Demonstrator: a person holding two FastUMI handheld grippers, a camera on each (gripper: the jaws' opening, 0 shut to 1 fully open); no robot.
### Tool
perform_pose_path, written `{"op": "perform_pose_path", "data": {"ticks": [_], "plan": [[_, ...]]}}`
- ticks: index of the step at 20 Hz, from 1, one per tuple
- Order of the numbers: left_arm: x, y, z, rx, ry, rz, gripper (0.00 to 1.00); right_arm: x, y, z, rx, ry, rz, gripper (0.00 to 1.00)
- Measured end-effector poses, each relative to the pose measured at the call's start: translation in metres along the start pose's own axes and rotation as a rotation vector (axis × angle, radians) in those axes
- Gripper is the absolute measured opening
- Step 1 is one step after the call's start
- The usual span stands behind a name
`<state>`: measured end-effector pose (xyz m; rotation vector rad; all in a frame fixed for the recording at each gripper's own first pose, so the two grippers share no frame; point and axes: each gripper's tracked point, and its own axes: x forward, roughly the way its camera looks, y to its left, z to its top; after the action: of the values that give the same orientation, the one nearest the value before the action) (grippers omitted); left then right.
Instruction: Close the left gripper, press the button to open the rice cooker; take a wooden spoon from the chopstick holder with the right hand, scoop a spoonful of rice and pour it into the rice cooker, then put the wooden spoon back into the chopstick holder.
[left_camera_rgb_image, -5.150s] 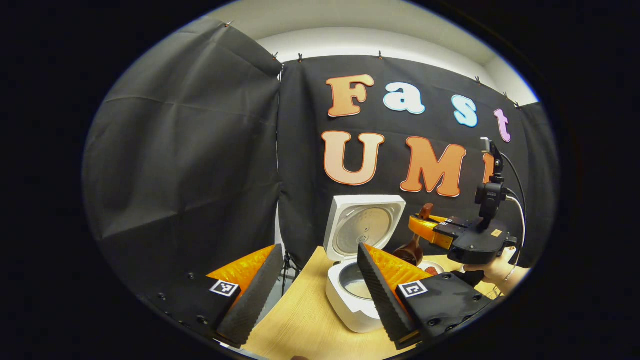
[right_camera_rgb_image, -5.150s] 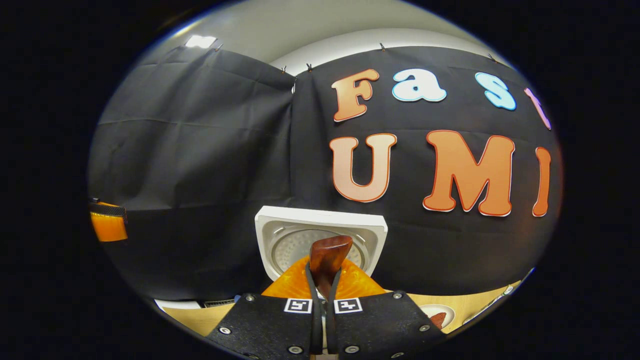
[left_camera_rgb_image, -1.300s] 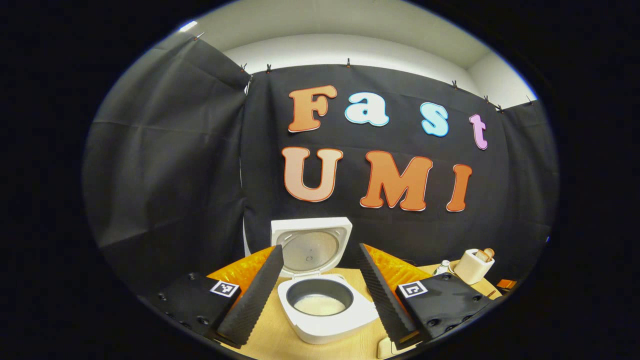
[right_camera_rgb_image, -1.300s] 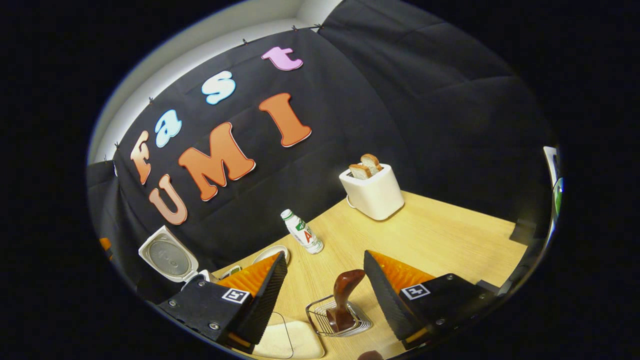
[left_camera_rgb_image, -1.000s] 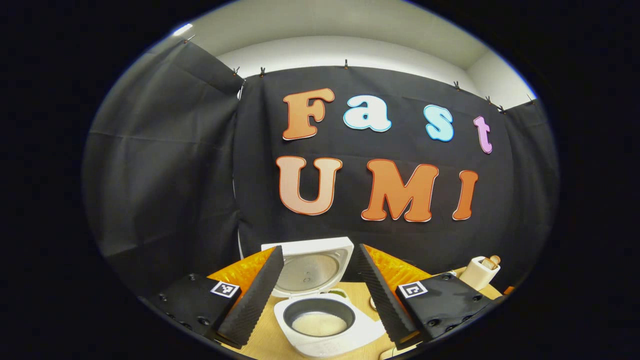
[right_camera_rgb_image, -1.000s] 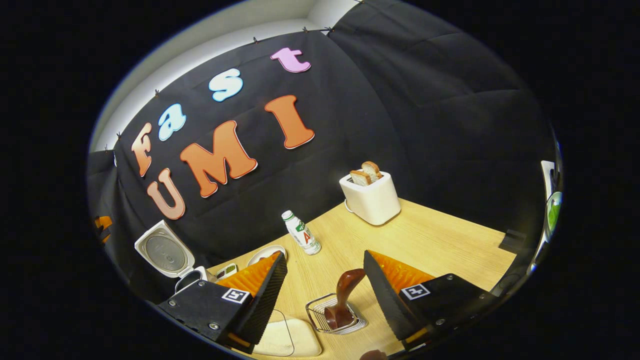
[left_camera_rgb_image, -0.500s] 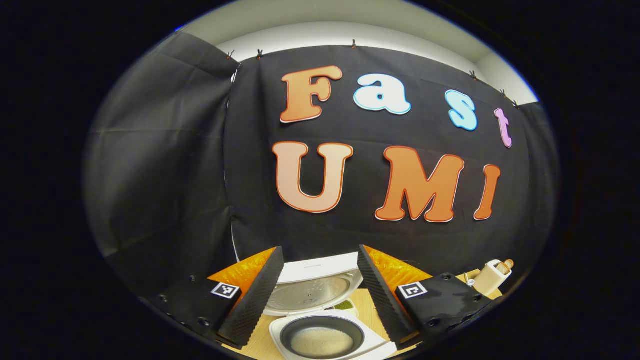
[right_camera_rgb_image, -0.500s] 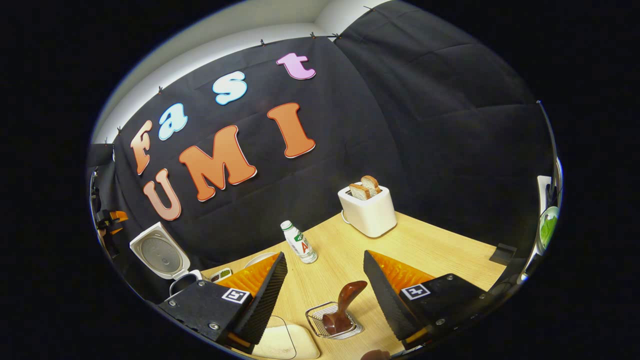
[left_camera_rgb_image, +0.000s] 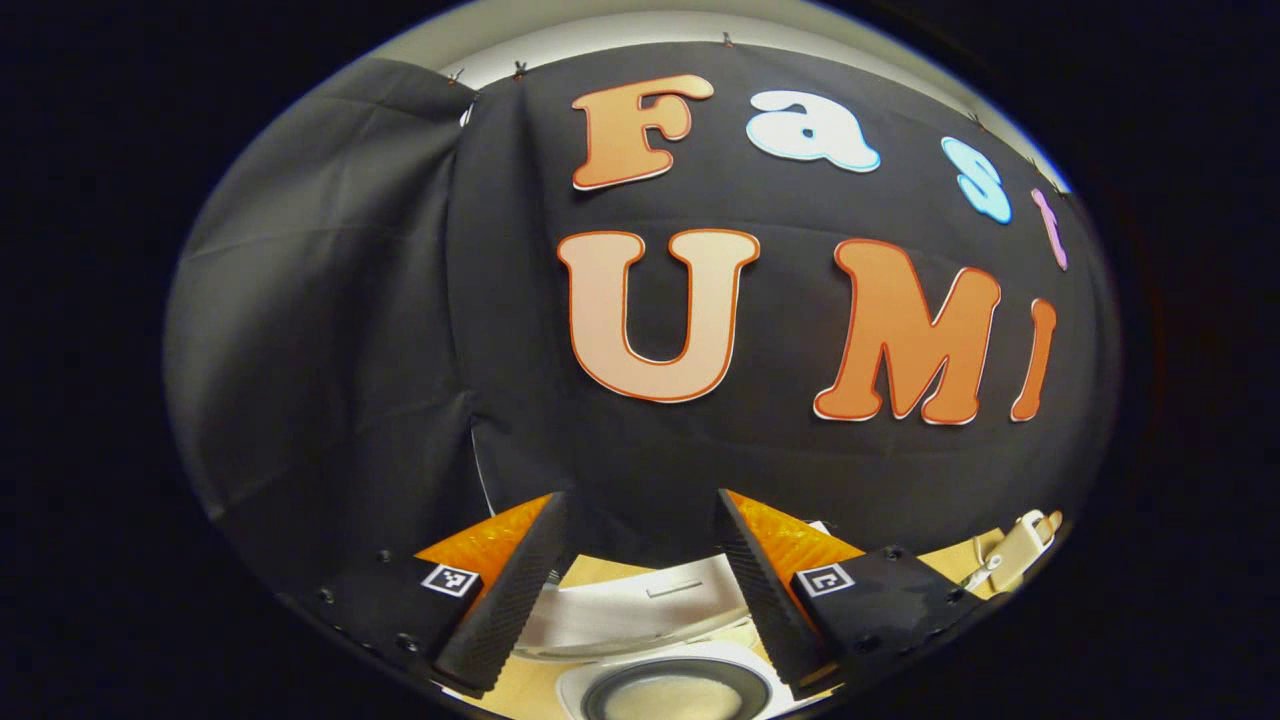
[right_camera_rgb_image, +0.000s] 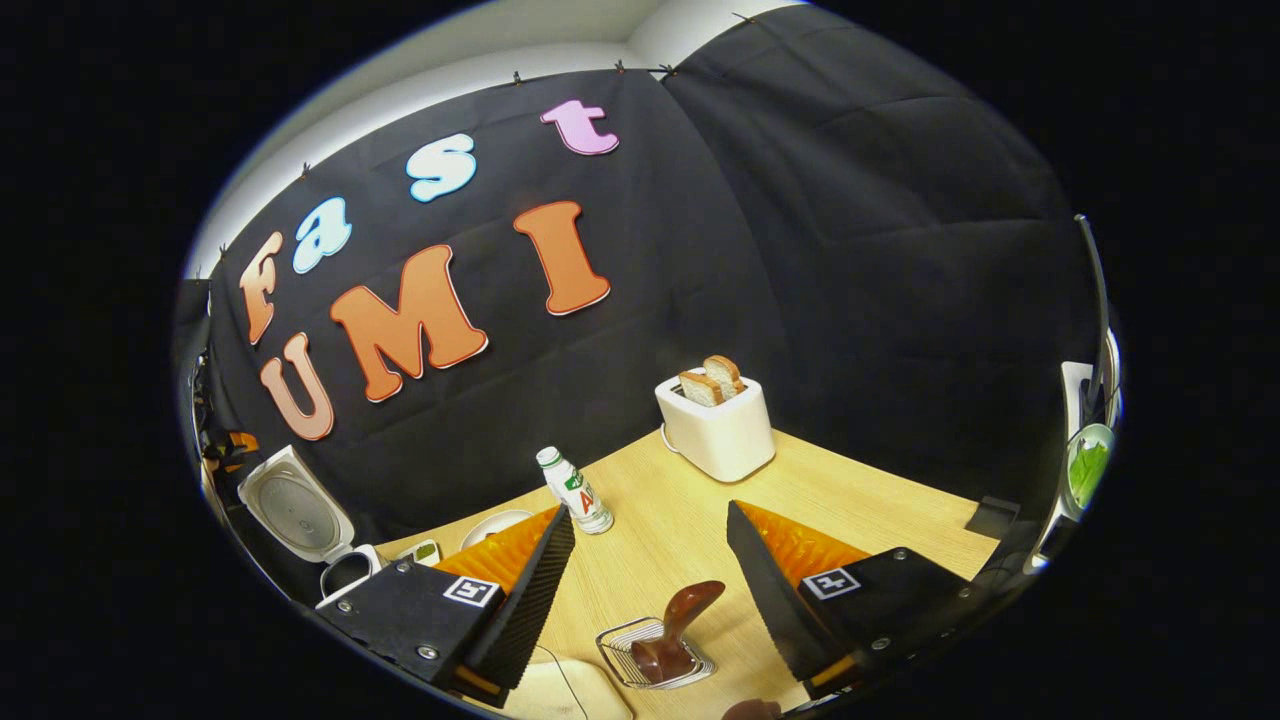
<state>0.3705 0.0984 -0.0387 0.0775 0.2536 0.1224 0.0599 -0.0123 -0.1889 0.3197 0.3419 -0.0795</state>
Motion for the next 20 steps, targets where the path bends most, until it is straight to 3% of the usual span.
{"op": "perform_pose_path", "data": {"ticks": [7,13,20], "plan": [[0.011,-0.007,-0.027,-0.057,0.089,-0.023,1.00,0.008,0.017,-0.001,-0.007,0.016,0.021,0.94],[-0.032,-0.024,-0.051,-0.091,0.139,-0.099,1.00,0.006,0.026,0.001,-0.020,0.022,0.064,0.94],[-0.095,-0.049,-0.102,-0.103,0.136,-0.099,1.00,-0.004,0.034,0.001,-0.032,0.035,0.140,0.94]]}}
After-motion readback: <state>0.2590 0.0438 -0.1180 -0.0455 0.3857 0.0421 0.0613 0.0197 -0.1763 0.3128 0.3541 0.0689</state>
